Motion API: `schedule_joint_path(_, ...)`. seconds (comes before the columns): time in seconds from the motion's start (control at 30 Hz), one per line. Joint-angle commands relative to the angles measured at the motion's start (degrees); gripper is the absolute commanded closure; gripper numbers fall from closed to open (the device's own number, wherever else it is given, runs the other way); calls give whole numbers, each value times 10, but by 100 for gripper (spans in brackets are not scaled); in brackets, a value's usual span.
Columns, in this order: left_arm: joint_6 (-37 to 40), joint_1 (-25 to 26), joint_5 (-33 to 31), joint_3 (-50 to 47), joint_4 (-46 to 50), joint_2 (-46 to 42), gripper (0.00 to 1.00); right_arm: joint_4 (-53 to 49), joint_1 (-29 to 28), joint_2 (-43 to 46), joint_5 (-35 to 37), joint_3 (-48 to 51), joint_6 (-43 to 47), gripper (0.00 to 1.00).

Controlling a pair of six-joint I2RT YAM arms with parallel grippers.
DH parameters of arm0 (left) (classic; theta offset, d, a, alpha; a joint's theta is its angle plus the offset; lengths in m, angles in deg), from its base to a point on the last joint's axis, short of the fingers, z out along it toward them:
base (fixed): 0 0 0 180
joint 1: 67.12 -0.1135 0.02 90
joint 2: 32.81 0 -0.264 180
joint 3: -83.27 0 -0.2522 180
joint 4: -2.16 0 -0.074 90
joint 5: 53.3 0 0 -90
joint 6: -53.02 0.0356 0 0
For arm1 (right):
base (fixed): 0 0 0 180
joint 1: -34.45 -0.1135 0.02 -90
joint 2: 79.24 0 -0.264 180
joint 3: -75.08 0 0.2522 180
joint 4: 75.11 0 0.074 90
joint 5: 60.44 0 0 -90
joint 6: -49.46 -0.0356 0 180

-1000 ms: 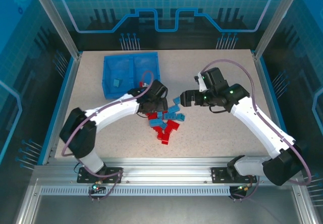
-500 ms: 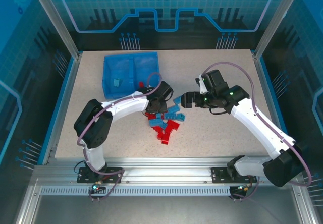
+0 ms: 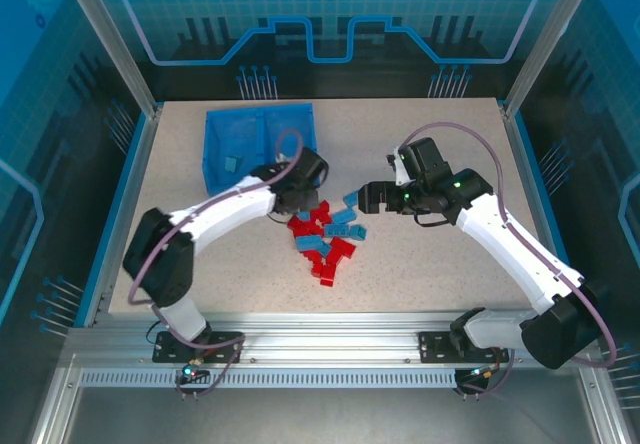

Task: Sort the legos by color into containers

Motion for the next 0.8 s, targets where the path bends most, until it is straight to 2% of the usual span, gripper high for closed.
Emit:
schedule_joint_path(0.0,60,-63,-51,36,18,-63,83,3,6,12,-5,-18,-10,0)
schedule_joint_path(0.2,144,-197,-62,60,-13,-68,82,4,6,18,-11,-12,-17,0)
schedule_joint_path(0.37,175,-278,-53,99,-50,11,83,6,5,33,-11,-4,-24,0)
schedule_joint_path(0.6,176,-321,-9,212,-49,182,81,-3,2,64,-3,8,-34,0)
schedule_joint_path(0.77,170,-325,18,293,-25,261,70,-13,1,84,7,12,-40,0)
